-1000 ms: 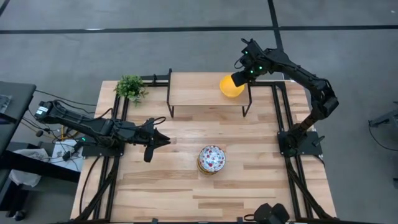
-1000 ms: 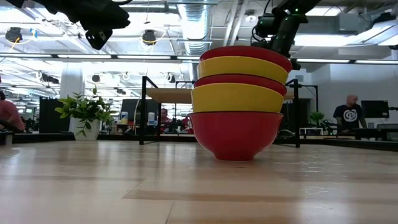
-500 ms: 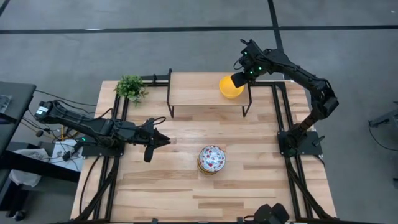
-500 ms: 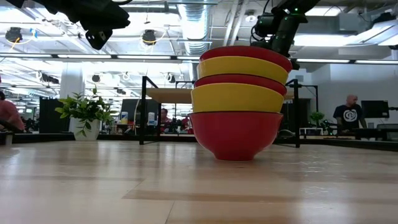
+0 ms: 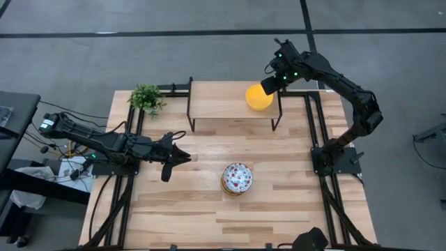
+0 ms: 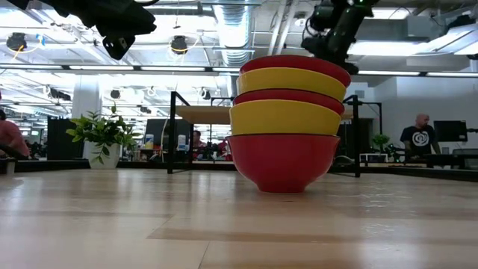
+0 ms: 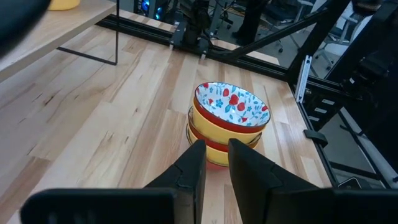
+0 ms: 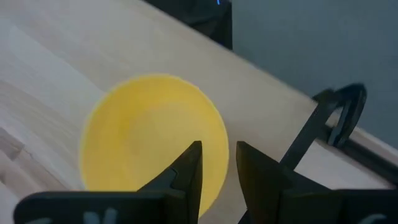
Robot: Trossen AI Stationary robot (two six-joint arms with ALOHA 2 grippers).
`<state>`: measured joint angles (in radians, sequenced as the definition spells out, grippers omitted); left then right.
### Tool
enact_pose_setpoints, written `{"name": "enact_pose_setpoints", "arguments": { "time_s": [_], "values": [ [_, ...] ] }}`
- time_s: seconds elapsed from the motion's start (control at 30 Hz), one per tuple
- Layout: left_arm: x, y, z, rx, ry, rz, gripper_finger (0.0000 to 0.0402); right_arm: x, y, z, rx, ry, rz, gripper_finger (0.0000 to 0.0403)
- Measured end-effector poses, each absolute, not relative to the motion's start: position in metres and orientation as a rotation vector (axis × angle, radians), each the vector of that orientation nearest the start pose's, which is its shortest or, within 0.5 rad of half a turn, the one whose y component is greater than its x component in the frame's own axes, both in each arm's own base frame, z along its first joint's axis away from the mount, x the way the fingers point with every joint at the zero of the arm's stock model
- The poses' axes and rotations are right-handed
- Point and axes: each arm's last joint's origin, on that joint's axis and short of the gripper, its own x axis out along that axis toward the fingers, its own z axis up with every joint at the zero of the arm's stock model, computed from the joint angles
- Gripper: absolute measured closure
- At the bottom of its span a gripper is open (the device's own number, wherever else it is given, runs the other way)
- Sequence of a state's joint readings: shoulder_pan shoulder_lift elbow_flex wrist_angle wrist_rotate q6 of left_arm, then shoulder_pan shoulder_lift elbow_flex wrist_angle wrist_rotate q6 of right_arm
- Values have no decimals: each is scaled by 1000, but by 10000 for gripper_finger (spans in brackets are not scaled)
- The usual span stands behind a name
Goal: Pick & Place Mini bowls
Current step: Put the red and blue bowl on the shelf
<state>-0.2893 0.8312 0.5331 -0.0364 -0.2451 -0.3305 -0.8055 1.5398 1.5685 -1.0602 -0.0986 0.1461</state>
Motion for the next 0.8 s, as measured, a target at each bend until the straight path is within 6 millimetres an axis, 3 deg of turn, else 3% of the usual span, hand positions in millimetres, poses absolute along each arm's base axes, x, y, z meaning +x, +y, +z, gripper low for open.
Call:
{"name": "enact_pose_setpoints", "arguments": {
  "time_s": [0.43,0.8],
  "values": [
    [179,-46,252,-252,326,12,334,201,-182,410,408,744,-635,315],
    [179,-46,253,-253,323,11,334,204,-142,429,286,695,-499,315]
  ]
}}
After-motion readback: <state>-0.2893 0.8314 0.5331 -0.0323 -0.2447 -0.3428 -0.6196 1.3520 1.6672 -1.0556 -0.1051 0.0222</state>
